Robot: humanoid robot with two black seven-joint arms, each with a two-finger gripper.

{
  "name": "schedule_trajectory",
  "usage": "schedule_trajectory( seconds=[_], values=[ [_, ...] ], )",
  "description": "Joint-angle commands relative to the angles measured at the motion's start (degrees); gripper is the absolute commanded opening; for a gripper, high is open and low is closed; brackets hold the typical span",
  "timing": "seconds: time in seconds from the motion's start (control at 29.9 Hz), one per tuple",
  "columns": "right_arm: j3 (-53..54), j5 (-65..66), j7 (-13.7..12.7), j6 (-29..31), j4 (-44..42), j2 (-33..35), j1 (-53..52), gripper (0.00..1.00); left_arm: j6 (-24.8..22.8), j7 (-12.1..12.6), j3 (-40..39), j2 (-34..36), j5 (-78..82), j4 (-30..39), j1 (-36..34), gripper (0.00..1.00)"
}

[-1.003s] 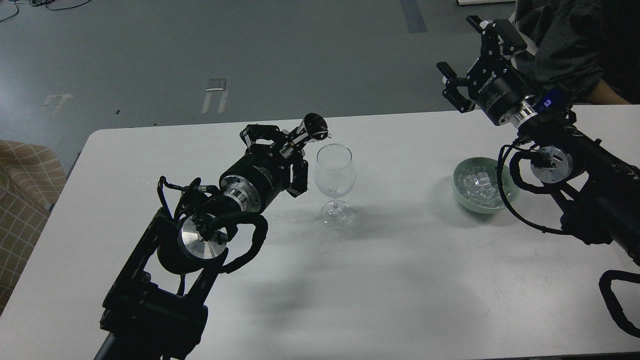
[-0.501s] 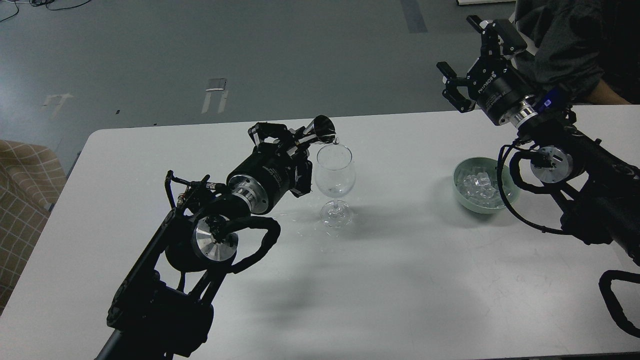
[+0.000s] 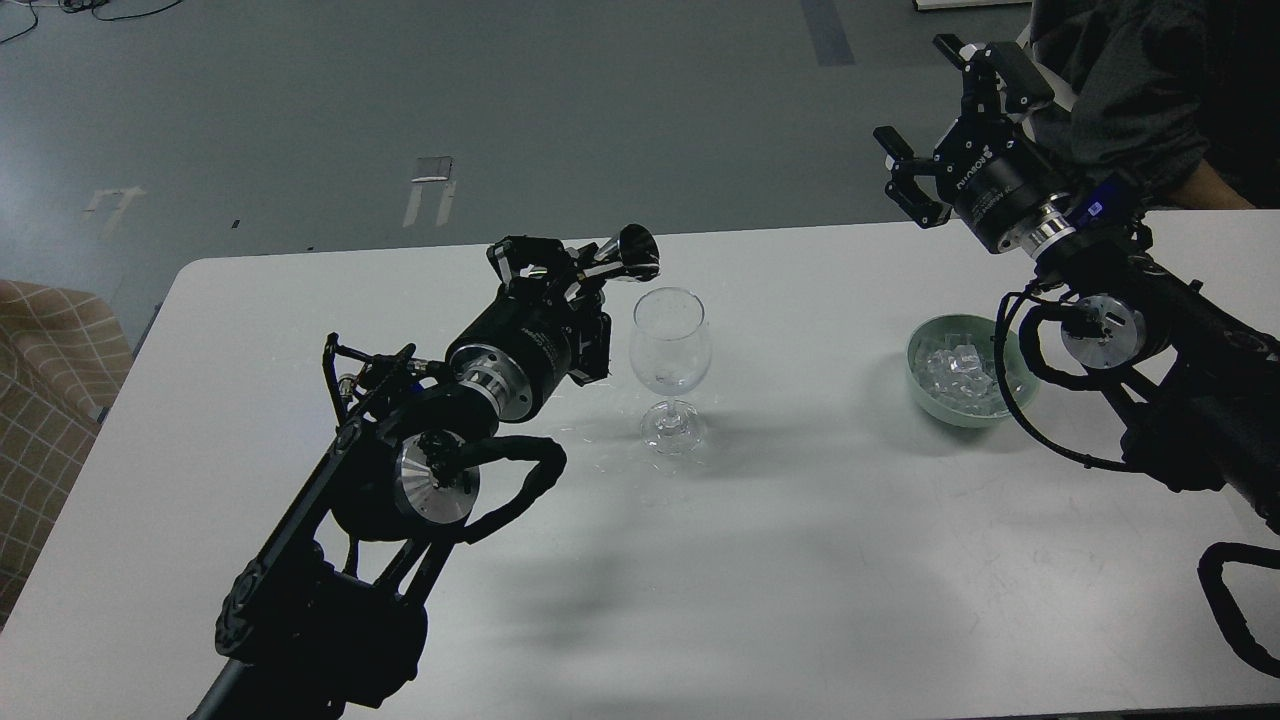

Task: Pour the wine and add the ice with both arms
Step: 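Tilt the jigger over the wine glass rim to pour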

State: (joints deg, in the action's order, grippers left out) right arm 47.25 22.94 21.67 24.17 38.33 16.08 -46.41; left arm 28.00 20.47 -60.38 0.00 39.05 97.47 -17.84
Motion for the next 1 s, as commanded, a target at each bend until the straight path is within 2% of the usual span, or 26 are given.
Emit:
schedule_trajectory(
  seconds=[0.0,0.2,0.97],
  values=[
    [0.04,0.0,0.03,0.0,-0.01,0.0,-0.09,1.0,0.0,0.0,0.08,0.0,0.85,0.0,0.0,0.01],
    [0.04,0.0,0.03,-0.53,0.61,0.0,-0.09,1.0,-0.31,-0.08,2.63,0.0,3.92,0.0,0.08,0.01],
    [0.13,0.0,-0.05,-0.53,0.7,0.0,-0.09,1.0,-0.4,-0.52,4.13,0.0,11.66,0.0,0.08,0.01]
  ],
)
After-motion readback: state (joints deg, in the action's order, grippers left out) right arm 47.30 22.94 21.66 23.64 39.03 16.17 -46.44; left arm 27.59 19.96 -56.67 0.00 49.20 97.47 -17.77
